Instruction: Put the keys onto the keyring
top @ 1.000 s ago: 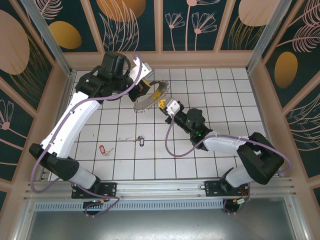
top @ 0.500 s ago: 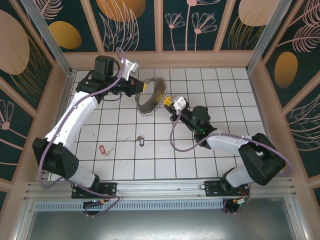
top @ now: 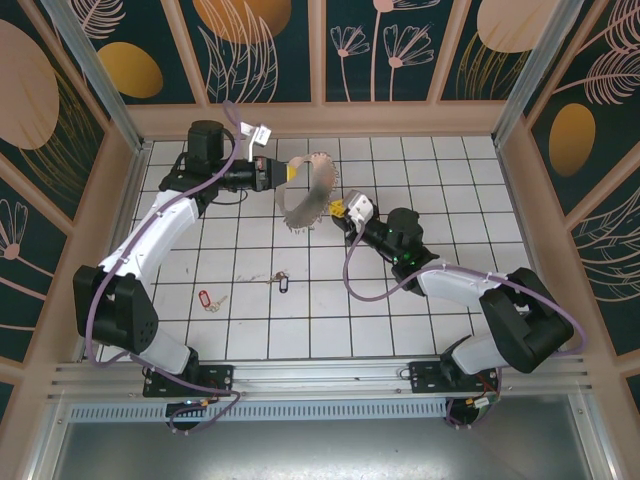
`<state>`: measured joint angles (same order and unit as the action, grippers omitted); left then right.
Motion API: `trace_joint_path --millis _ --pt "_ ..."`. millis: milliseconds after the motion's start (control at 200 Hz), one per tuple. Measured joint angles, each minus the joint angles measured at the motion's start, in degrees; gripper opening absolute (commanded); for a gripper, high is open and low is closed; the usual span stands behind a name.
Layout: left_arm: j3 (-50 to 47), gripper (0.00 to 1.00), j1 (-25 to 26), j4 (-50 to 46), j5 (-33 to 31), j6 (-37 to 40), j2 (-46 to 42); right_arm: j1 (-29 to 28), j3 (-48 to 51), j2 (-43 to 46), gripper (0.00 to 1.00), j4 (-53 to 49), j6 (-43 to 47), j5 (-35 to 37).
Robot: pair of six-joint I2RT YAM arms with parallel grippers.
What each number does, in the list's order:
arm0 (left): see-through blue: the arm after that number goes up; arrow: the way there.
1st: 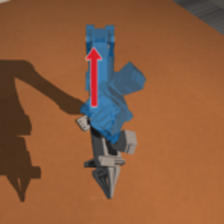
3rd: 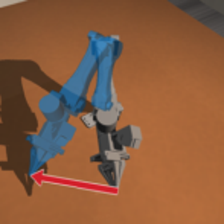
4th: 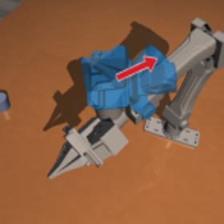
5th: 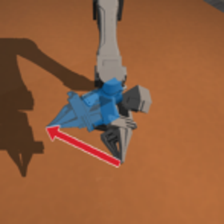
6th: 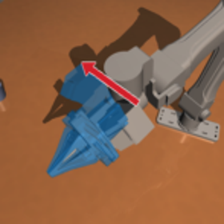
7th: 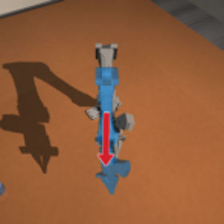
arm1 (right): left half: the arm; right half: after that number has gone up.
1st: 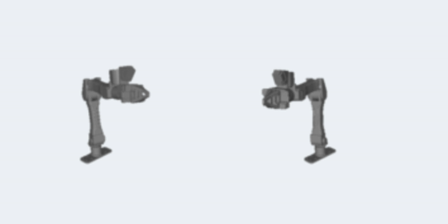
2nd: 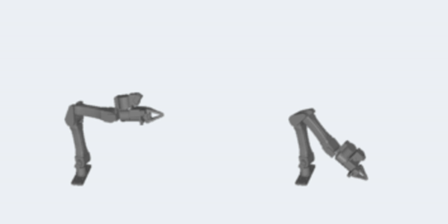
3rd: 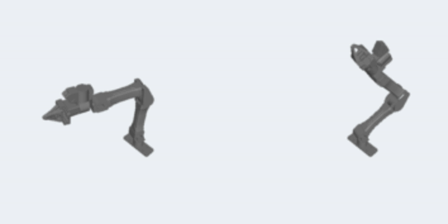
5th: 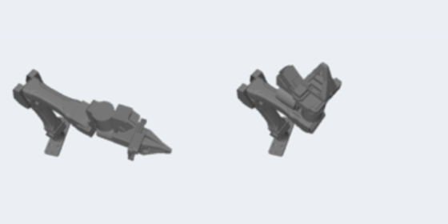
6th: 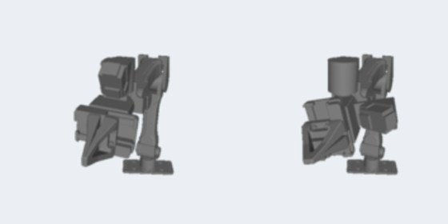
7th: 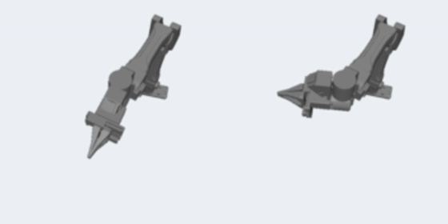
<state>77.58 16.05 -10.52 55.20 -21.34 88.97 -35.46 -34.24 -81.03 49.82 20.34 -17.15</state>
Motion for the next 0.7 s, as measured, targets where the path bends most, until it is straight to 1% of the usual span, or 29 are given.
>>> trace_joint_path --millis 85,220,370,490,591,701 --pt "0.61 0.00 0.02 -0.70 0.28 0.28 0.00 -0.04 -0.42 0.00 0.00 -0.39 0.72 -0.57" --pt "3.06 0.00 0.00 -4.02 0.55 3.43 -0.11 -0.44 -1.11 0.00 0.00 -0.04 0.70 -0.52" --pt "5.73 0.00 0.02 -9.31 0.31 8.24 -1.25 -1.55 -1.29 0.00 0.09 1.46 0.55 0.55" --pt "8.24 0.00 0.09 -14.23 -0.39 12.11 -2.08 -2.36 -1.36 0.02 0.13 2.58 0.55 0.74" --pt "12.04 0.00 1.33 -19.26 -3.85 17.05 -2.54 -2.89 -1.36 0.22 0.16 2.60 0.66 0.72" --pt "18.23 0.00 5.66 -26.29 -11.30 24.33 -2.64 -3.15 -1.33 1.55 0.17 2.21 1.40 0.48"
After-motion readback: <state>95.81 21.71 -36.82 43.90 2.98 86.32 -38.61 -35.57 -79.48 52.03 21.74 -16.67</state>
